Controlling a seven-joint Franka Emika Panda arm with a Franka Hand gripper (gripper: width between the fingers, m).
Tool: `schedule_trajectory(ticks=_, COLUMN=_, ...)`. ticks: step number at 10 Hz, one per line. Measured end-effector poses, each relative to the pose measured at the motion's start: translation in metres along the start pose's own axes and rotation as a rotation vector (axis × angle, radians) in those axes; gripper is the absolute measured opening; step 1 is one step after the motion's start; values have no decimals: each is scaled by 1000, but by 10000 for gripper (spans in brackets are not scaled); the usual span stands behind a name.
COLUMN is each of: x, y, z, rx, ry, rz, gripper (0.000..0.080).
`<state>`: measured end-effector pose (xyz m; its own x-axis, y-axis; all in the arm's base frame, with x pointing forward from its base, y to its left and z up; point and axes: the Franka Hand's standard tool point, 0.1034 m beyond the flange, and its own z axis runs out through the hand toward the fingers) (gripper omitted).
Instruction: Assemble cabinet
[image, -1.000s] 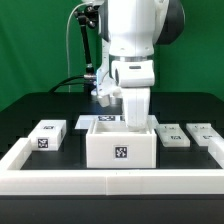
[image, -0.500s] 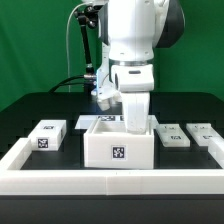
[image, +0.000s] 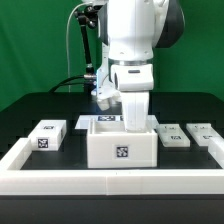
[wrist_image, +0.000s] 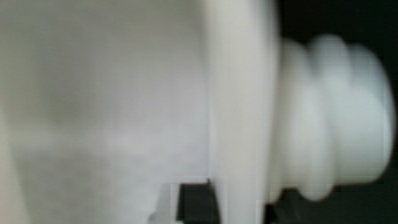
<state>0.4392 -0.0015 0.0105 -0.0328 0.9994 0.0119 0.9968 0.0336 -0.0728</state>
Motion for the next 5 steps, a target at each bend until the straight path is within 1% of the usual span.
schedule_trajectory(ticks=5, x=0, y=0, z=0, rx=-1, ry=0, rz=0, gripper=39)
